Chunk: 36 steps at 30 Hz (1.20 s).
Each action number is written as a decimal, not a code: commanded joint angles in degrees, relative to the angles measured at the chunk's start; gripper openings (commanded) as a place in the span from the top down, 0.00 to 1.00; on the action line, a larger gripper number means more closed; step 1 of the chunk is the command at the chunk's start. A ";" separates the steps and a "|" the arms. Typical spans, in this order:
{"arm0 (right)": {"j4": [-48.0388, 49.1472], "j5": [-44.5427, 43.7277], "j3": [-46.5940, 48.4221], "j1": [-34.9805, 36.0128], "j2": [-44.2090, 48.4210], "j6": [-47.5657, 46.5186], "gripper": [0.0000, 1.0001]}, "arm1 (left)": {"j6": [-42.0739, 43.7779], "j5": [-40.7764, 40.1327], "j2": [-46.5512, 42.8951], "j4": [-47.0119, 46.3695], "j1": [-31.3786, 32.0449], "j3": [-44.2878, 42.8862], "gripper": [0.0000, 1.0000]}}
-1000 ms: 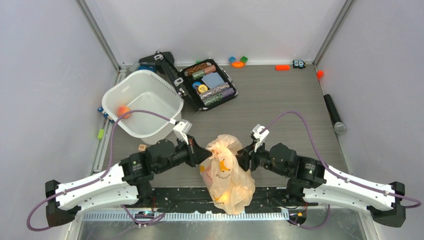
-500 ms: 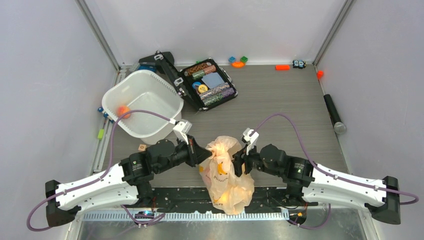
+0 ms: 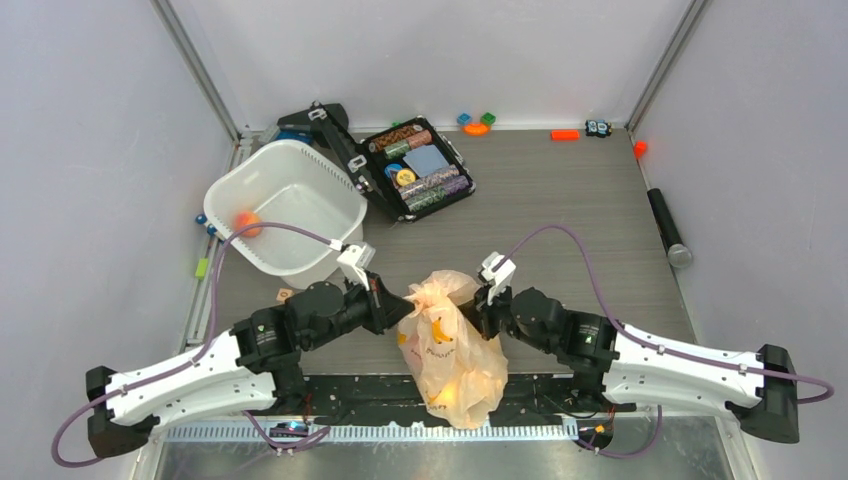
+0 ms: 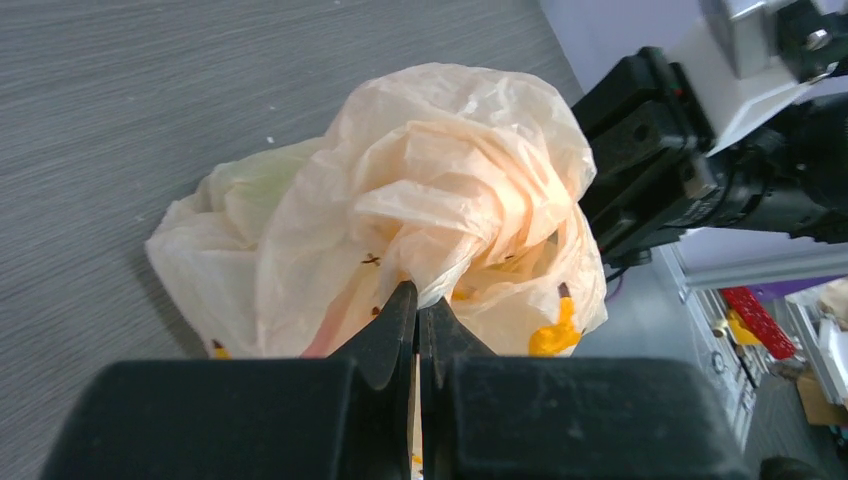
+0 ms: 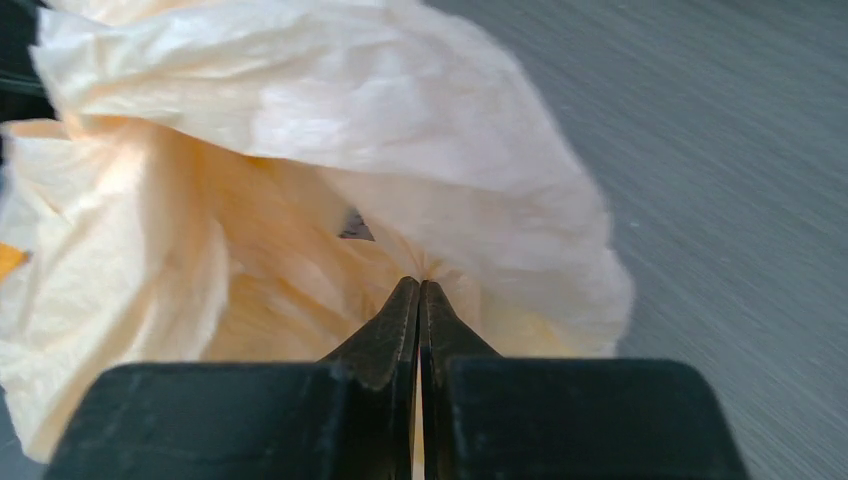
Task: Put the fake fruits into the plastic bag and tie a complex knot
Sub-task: Tie the plastic bag at the center of the board.
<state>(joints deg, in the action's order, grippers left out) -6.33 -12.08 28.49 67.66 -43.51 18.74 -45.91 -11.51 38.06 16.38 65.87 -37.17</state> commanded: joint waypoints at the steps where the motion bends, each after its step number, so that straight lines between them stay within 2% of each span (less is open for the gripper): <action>1: -8.95 -19.39 4.96 0.12 2.87 -3.43 0.95 | 1.86 -6.17 -2.35 6.37 -1.84 -3.16 1.00; 4: -14.01 -32.56 8.15 -0.06 2.54 -5.58 0.95 | 3.80 -7.66 -1.73 11.17 -3.82 -6.70 1.00; 6: -16.20 -37.65 9.97 -0.35 1.83 -7.24 0.95 | 6.47 -8.23 -0.51 13.16 -4.89 -9.17 1.00; 9: -16.63 -40.21 11.81 -0.96 1.22 -8.85 0.95 | 9.81 -6.94 1.93 14.04 -6.63 -12.46 1.00; 13: -15.32 -35.97 12.23 -2.02 1.80 -9.96 0.95 | 12.33 -4.00 4.32 13.61 -7.74 -14.01 1.00; 18: -9.05 -19.31 9.09 -2.18 6.09 -10.66 0.95 | 13.90 3.33 4.13 7.24 -8.12 -11.21 1.00; 20: -7.71 -15.19 8.63 -2.18 7.19 -10.18 0.87 | 14.08 4.99 4.13 5.69 -8.12 -10.49 1.00; 22: -7.31 -12.99 8.75 -2.23 7.70 -9.11 0.70 | 14.04 6.15 4.04 3.81 -8.20 -9.65 1.00; 23: -7.30 -11.53 8.97 -2.26 7.81 -8.92 0.66 | 14.05 6.70 4.08 2.83 -8.21 -9.29 1.00; 26: -7.78 -8.78 9.47 -2.26 8.81 -7.67 0.45 | 13.98 8.26 4.67 0.89 -8.51 -8.73 1.00; 28: -7.86 -6.87 9.69 -2.27 9.88 -6.39 0.38 | 13.98 9.13 5.26 -0.20 -8.65 -8.56 1.00; 36: -8.13 5.39 9.92 -6.89 12.58 -2.73 0.31 | 14.22 13.71 7.89 -3.76 -9.98 -8.50 1.00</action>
<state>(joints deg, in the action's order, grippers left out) -16.80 -15.16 37.06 63.53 -32.49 13.61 -32.51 -1.98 45.01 17.85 56.73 -45.58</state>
